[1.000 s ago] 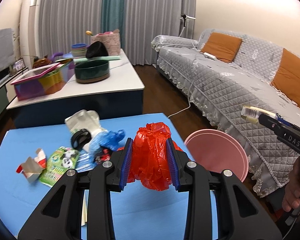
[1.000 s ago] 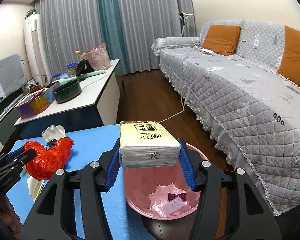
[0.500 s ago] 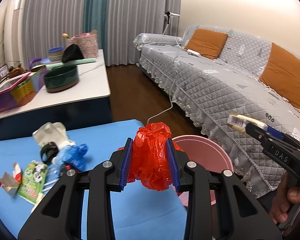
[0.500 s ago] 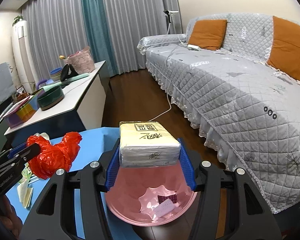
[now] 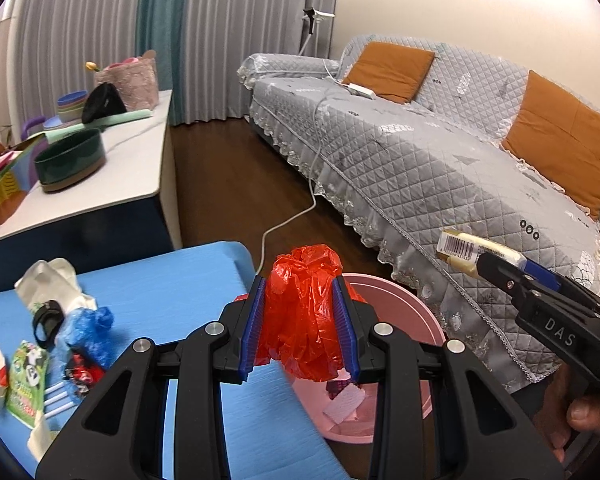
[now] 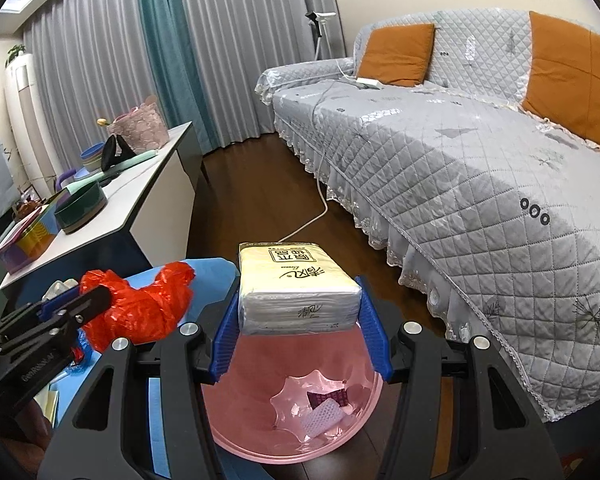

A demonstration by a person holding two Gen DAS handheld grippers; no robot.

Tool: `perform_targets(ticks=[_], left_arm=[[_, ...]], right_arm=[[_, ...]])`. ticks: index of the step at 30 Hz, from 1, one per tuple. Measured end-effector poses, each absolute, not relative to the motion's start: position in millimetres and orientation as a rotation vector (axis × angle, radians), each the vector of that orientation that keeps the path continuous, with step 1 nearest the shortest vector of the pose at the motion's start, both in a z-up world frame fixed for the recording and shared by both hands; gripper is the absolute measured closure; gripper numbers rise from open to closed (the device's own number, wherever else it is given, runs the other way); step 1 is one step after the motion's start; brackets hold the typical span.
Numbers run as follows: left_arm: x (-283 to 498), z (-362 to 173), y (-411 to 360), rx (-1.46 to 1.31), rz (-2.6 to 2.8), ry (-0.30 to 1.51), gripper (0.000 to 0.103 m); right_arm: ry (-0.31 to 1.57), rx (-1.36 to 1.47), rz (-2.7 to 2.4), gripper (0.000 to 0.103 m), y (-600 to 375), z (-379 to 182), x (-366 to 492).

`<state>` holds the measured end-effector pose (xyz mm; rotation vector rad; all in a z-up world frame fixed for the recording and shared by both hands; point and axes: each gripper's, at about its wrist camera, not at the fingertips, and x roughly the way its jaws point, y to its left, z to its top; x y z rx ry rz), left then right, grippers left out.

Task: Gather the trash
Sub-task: 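Carry the tissue pack and red bag over the pink bin, then open both tools to drop the items into the bin, then move both open tools back toward the remaining table trash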

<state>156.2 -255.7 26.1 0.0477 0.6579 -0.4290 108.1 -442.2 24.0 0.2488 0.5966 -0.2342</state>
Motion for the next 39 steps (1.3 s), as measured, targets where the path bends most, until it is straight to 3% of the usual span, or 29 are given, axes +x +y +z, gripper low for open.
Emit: perform_targets(ticks=[13, 15, 17, 18, 20, 33, 39], left_arm=[[171.5, 11.1, -279.2, 0.063, -0.459, 0.692, 0.070], [172.8, 11.2, -282.2, 0.071, -0.463, 0.694, 0.064], [176.1, 10.3, -284.3, 0.073, -0.473, 0.708, 0.052], [176.0, 10.5, -283.4, 0.070, -0.471, 0.707, 0.052], [176.5, 11.0, -278.8, 0.061, -0.455, 0.702, 0.052], [160.6, 24.6, -234.3, 0.028, -0.396, 0.686, 0.052], [141.2, 37.8, -194.4, 0.008, -0.350, 0.661, 0.052]], right_arm=[[0.611, 0.272, -0.244, 0.048, -450.5, 17.7, 113.9], [0.614, 0.267, -0.241, 0.045, -449.6, 17.1, 114.3], [0.617, 0.253, -0.261, 0.039, -448.4, 16.6, 114.9], [0.618, 0.253, -0.263, 0.033, -448.5, 16.6, 115.3], [0.620, 0.253, -0.262, 0.032, -448.0, 16.3, 116.2], [0.619, 0.256, -0.250, 0.032, -437.2, 17.2, 118.6], [0.595, 0.238, -0.209, 0.037, -414.4, 25.3, 118.7]])
